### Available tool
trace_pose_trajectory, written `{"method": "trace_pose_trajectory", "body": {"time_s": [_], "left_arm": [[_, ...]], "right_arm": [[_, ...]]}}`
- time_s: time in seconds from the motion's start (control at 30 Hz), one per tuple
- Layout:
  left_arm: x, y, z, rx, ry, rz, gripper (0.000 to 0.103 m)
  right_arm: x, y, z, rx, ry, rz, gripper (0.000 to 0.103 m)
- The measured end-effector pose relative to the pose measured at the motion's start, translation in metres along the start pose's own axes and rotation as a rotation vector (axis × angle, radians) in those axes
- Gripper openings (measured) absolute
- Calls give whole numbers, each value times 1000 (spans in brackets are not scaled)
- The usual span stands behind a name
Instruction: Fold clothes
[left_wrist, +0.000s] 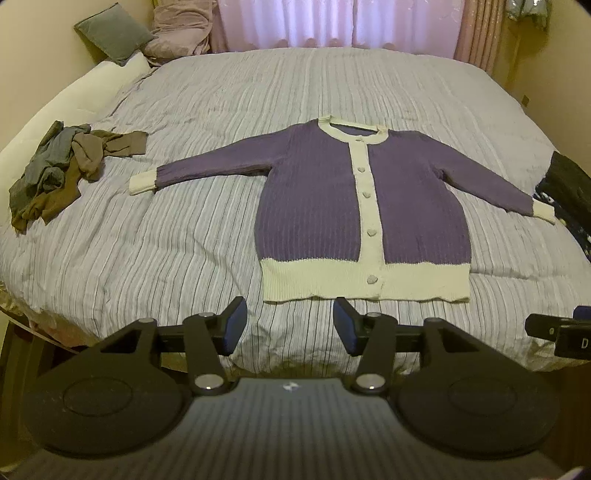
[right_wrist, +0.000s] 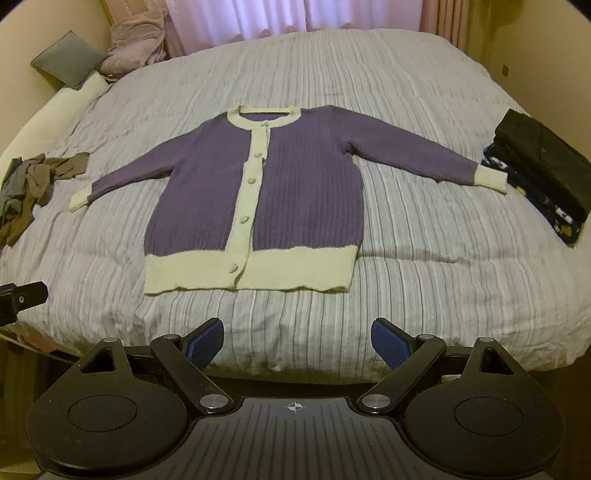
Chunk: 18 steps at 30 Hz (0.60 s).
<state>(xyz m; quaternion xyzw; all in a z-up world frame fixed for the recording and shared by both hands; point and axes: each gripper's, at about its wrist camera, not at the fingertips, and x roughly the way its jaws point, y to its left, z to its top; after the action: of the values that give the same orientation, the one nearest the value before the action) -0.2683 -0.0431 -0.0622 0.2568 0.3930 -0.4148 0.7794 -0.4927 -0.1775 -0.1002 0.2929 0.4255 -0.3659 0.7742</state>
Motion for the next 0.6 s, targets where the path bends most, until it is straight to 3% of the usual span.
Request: {"method": "trace_pose_trajectory", "body": {"time_s": [0.6], "left_arm": [[-5, -20, -36, 29, 54, -29, 50]], "right_arm": [[-17, -14, -35, -3, 27, -26, 90]]}}
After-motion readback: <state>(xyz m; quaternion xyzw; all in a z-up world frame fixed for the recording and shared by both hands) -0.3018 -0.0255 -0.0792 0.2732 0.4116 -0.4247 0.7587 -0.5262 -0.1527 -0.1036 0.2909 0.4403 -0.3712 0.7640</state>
